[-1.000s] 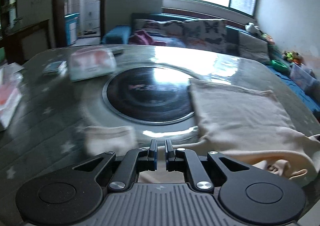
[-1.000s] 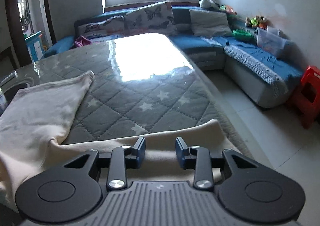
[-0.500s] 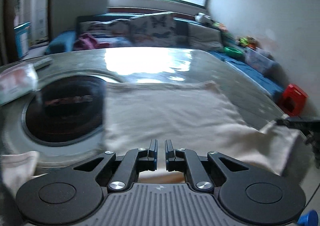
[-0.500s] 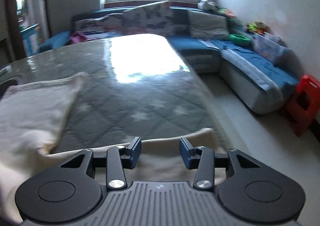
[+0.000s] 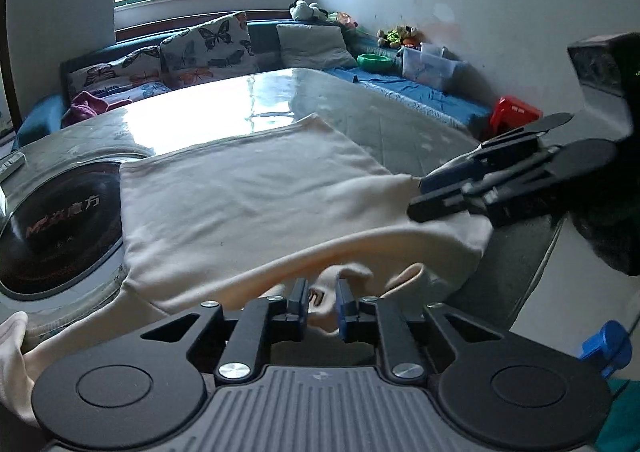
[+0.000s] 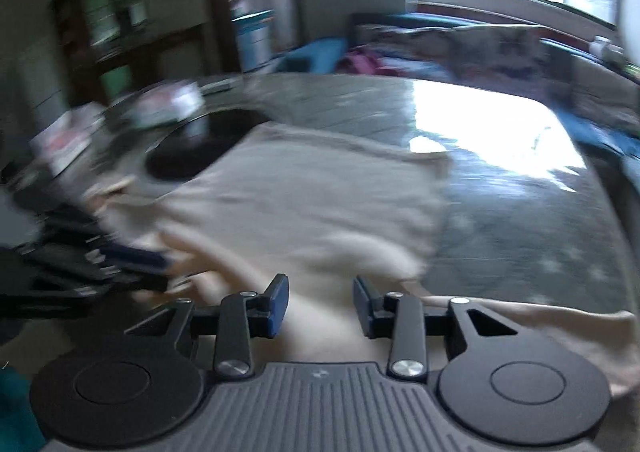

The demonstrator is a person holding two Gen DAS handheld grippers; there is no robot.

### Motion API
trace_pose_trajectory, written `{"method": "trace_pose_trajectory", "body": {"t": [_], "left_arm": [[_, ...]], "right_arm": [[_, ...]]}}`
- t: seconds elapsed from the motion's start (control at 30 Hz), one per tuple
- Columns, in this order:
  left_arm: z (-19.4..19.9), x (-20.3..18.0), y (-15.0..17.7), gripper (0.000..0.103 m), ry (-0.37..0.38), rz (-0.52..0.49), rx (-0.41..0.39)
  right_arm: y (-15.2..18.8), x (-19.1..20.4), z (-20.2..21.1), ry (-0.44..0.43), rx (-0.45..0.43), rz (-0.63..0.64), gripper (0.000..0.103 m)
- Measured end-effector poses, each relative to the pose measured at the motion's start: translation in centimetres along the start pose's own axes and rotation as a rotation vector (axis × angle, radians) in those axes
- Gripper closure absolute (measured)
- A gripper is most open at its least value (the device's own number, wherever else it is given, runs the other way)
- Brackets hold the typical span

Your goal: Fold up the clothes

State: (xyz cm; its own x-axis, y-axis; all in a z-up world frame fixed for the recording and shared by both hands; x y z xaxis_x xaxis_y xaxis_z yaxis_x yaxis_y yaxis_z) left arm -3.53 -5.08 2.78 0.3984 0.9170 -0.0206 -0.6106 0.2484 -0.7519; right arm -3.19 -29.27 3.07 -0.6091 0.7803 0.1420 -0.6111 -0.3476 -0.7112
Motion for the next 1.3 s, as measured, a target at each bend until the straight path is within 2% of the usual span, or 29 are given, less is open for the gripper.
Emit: {"method": "trace_pose_trajectory", "body": {"t": [0.07,0.13,0.2,0.47,0.53,0.63,0.7,0.87,1.03,1.2,1.3], "left_arm": [[0.2,0.0,0.1,0.086,-0.001,-0.006,-0.001],[0.4,0.0,0.3,0.077,-0.005,-0.021,-0.002],[0.6,-0.1,0.6,0.074,-0.013,-0.039,-0.003],[0.4,0.3,0.7,0.075,-0.048,-0.014,-0.008],[0.3,0.1,0.9,0.081,-0.034,-0.034,-0.005],[0.4,-0.1,1.2,0.093,-0.018,-0.057,-0.002],[1.0,-0.1,1.3,0.095,-0.004,-0.058,-0.012],[3.6,0.1,1.8,0.096,0.053,-0.055,-0.054],[4.6,-0.3,2.9,0.096,0.093,-0.086,-0.033],[4.3,0.0,2.9,0.096,0.092,-0.081,-0.007],[4.4,0.6,2.4,0.095,0.089,-0.064,-0.011]], "right_arm": [[0.1,1.5,-0.3,-0.037,0.021,0.035,0.070],[0.2,2.8,-0.6,-0.071,0.040,0.060,0.070],[0.3,3.4,-1.1,-0.083,0.058,0.080,0.071],[1.3,4.0,-2.7,-0.070,0.110,0.114,0.095],[1.5,4.1,-2.5,-0.062,0.108,0.126,0.097],[1.5,4.3,-1.8,-0.063,0.102,0.131,0.098],[1.5,4.4,-1.2,-0.070,0.100,0.135,0.098],[1.8,5.0,0.5,-0.126,0.115,0.144,0.098],[1.2,4.8,1.9,-0.144,0.077,0.134,0.096],[0.6,4.3,-0.1,-0.083,0.051,0.149,0.092],[0.9,4.7,-2.0,-0.118,0.077,0.168,0.092]]}}
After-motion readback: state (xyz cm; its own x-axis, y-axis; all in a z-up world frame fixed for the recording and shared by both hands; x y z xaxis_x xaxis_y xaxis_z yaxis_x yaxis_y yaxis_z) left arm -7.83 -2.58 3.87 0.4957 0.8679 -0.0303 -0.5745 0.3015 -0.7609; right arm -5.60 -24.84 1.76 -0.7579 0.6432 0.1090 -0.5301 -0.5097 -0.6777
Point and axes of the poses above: each gripper's, at about its wrist camera, not at the fingertips, and z roughly against the way its jaws point, x to its left, y to its underside, the point moved 2 cm from there along -z, roughly the way its jaws point, and after that the axes turned 4 degrees about -y, right-handed, at the moved point
